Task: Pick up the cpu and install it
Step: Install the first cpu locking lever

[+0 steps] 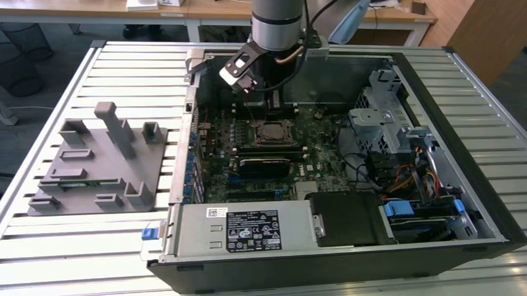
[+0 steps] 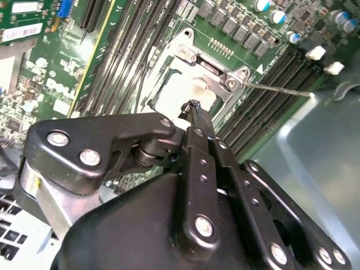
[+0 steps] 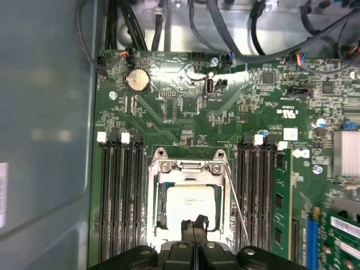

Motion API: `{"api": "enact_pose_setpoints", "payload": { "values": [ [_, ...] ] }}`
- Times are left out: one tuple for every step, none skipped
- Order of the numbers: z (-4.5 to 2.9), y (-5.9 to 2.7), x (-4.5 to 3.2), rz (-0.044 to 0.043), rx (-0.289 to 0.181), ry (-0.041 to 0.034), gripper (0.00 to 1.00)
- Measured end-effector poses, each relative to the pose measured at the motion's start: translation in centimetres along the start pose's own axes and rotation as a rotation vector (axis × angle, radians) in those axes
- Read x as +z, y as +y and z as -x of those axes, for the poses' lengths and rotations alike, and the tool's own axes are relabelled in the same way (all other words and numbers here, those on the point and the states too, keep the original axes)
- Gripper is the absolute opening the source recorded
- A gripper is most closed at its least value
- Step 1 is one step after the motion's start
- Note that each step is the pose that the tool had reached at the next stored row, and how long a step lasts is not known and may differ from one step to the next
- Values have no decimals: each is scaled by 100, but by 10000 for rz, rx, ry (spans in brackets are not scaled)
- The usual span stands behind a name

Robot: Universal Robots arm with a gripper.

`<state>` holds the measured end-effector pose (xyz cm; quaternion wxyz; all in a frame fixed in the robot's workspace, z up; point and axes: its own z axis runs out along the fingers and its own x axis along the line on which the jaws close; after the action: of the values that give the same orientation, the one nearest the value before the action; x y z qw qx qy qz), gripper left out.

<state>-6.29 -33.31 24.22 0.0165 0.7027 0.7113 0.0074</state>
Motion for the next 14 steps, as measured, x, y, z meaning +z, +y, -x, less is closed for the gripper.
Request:
{"api": "enact_pose_setpoints", "payload": {
  "values": [
    [0, 1, -32, 1, 0, 1, 11],
    [1, 2, -65, 0, 0, 0, 11],
    [2, 3, -97, 2, 0, 2, 11],
    [2, 5, -133, 1, 0, 1, 11],
    [2, 6, -170, 0, 0, 0, 11],
    [3, 7, -208, 1, 0, 1, 11],
    [3, 8, -245, 1, 0, 1, 11],
    [4, 10, -283, 1, 0, 1, 11],
    [4, 11, -320, 0, 0, 0, 11],
    [5, 12, -350, 1, 0, 1, 11],
    [5, 12, -370, 0, -2, 0, 11],
    [5, 13, -375, 1, -27, 2, 11],
    [5, 13, -375, 4, -132, 7, 11],
    [5, 13, -375, 6, -309, 11, 11]
  ]
}}
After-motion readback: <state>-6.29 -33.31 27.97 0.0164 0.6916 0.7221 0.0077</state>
